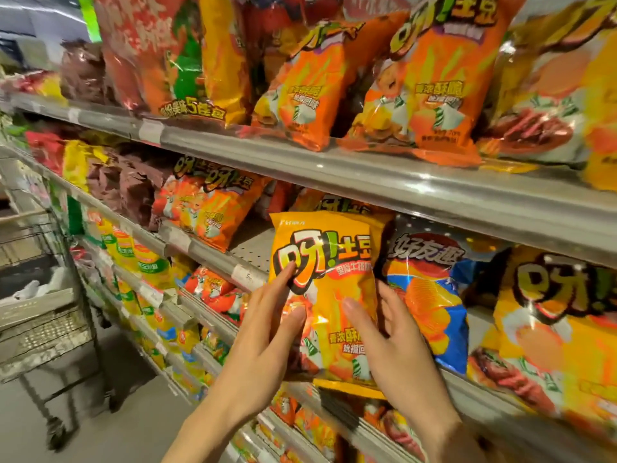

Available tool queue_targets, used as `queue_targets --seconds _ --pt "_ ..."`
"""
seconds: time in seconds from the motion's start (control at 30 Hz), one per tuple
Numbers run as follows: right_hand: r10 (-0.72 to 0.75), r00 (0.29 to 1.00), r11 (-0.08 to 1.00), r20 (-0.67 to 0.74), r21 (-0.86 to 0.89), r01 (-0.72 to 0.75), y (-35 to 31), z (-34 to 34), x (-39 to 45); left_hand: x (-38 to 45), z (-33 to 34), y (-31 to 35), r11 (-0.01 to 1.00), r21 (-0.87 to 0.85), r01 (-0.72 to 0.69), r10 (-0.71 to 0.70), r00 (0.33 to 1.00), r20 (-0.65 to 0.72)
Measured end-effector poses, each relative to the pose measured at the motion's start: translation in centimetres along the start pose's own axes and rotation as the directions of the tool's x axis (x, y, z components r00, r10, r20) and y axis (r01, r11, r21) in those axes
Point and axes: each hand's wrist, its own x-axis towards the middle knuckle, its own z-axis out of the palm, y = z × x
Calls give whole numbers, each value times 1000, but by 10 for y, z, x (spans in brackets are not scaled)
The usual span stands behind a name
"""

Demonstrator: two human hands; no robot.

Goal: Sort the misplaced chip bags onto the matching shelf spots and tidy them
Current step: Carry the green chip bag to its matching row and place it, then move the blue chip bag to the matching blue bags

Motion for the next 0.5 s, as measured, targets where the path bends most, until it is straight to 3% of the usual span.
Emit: queue_targets --seconds 0.27,0.4,0.5 --pt "-21 933 980 -359 -194 -52 -7 27 2 49 -15 -25 989 -143 -34 66 972 227" --pt "-98 904 934 -416 -352 -61 -13 38 -9 52 -17 -29 984 -177 -30 78 959 271" --pt "-227 854 833 -467 -548 -78 -28 38 -17 56 -20 -32 987 -159 -33 81 948 308"
